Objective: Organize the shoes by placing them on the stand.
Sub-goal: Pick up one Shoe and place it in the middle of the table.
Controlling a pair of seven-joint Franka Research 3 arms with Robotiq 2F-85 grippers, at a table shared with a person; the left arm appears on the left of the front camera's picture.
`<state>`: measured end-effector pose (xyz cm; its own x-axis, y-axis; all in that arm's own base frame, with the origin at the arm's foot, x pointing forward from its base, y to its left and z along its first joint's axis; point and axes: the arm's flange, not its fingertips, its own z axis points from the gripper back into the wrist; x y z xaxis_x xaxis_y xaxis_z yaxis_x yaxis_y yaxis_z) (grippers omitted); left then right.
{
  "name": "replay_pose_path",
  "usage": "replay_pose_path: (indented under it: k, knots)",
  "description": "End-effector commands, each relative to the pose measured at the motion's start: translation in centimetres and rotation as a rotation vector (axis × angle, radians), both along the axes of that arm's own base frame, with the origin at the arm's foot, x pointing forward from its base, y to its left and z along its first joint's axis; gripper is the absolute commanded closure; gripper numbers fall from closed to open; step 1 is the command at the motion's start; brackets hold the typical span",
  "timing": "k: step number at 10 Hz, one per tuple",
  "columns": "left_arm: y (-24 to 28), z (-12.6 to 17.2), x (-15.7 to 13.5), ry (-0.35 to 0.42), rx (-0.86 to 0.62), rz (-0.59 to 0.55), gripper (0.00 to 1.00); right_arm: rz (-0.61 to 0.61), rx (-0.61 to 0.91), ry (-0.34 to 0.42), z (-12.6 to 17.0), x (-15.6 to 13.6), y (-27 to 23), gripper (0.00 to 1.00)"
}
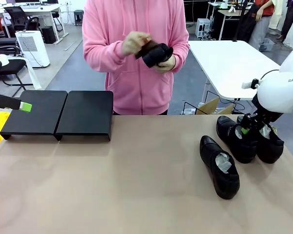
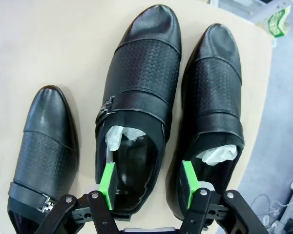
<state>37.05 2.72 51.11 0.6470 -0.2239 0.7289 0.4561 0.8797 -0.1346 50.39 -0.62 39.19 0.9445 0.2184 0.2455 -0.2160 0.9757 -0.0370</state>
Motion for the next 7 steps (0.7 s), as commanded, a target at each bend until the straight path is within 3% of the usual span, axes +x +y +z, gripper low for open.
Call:
replay_pose_path:
  k: [1,7]
  knots:
    - [0.2,0.0,-0.1,-0.003,0.0,-0.012,0.0,-0.06,-0.041,0.026,0.0,0.9,0.3,0.31]
    - [0.2,0.0,-0.1,-0.003,0.0,-0.012,0.0,-0.103,-0.011,0.06,-2.0,1.1,0.9,0.31]
